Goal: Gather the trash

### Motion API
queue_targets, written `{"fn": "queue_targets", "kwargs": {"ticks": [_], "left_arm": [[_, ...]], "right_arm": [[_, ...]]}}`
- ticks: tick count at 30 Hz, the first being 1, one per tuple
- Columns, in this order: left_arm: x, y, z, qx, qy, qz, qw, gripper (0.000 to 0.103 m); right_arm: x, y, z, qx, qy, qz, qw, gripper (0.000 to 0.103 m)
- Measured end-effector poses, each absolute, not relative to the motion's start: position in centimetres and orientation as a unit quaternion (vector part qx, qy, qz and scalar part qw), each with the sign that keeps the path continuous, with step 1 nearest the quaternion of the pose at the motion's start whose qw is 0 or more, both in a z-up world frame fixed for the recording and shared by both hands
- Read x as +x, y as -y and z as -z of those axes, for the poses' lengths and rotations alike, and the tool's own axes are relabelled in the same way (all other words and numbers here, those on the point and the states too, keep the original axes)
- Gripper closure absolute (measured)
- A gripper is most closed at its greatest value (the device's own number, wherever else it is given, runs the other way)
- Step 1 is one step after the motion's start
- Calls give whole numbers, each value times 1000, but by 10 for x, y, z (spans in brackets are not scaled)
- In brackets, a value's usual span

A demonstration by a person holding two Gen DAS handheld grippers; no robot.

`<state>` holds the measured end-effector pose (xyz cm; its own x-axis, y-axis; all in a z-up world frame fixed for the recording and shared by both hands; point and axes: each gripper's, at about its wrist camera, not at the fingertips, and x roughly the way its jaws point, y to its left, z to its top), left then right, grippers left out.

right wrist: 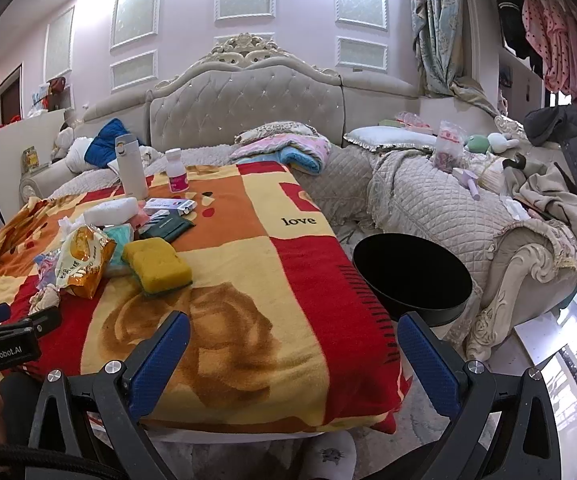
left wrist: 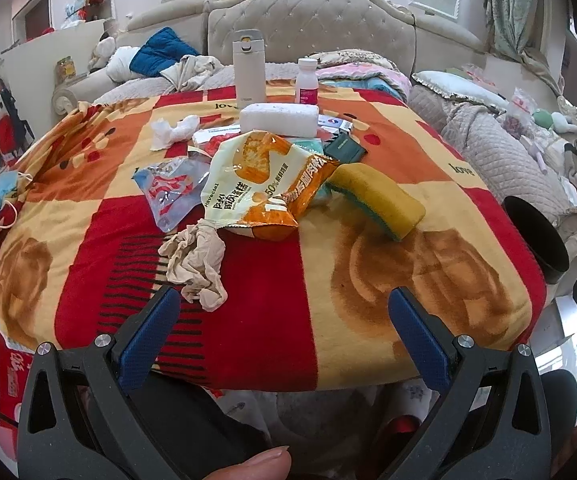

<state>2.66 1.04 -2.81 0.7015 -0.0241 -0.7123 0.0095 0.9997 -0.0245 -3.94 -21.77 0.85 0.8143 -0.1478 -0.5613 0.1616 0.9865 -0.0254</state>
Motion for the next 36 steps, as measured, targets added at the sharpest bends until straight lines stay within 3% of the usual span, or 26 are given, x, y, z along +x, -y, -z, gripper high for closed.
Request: {"fn": "queue_targets", "kwargs": {"ticks": [36], "left_arm": [[14, -4, 19, -4, -371, 15, 928, 0]], "right_arm": [[-55, 224, -15, 21, -274, 88, 957, 0]]}}
